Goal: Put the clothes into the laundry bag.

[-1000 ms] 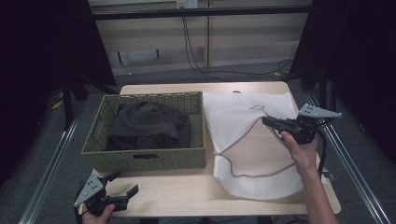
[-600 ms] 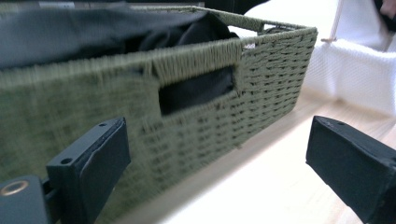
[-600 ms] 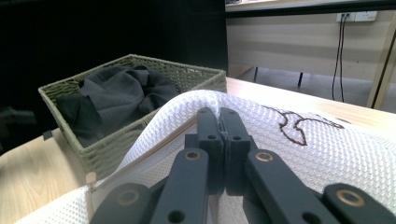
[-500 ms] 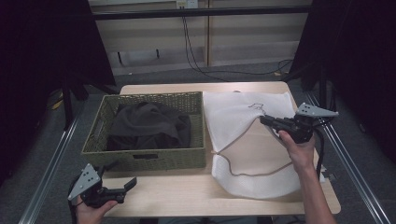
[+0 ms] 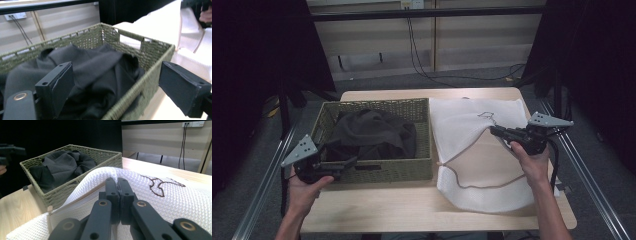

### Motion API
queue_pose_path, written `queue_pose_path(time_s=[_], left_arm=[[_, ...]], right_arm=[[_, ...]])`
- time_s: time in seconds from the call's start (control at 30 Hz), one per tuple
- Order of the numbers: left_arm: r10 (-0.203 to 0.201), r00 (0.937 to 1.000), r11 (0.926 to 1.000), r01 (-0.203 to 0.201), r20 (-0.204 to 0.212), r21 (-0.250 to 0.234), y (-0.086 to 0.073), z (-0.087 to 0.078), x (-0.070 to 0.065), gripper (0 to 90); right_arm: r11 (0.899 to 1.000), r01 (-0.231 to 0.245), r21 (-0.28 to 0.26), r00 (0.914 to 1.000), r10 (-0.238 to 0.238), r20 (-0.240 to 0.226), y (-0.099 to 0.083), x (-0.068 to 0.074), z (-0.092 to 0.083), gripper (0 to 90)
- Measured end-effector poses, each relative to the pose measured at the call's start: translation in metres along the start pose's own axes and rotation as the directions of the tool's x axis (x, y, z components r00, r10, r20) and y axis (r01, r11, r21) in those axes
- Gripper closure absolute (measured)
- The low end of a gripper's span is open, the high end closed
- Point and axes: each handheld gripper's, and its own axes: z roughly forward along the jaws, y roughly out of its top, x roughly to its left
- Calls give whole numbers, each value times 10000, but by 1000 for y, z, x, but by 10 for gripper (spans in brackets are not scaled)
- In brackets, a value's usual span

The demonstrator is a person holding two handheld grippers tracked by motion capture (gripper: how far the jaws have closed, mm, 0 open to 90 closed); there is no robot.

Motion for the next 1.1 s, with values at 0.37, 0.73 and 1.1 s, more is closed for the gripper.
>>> queue_pose_path(time_s=[0.37, 0.73, 1.1], left_arm=[[399, 9953, 9950, -477, 877, 879, 30, 43, 36, 180], [291, 9845, 9690, -703, 1728, 2370, 26, 96, 50, 101], [1090, 9746, 9083, -1776, 1956, 3789, 12, 118, 52, 30]], right_arm=[[10000, -19, 7, 10000, 19, 5, -1, -1, 0, 890], [10000, -96, 2, 9999, 96, 58, -2, -4, -1, 890], [9999, -120, 43, 9999, 120, 84, -3, -5, -1, 889]])
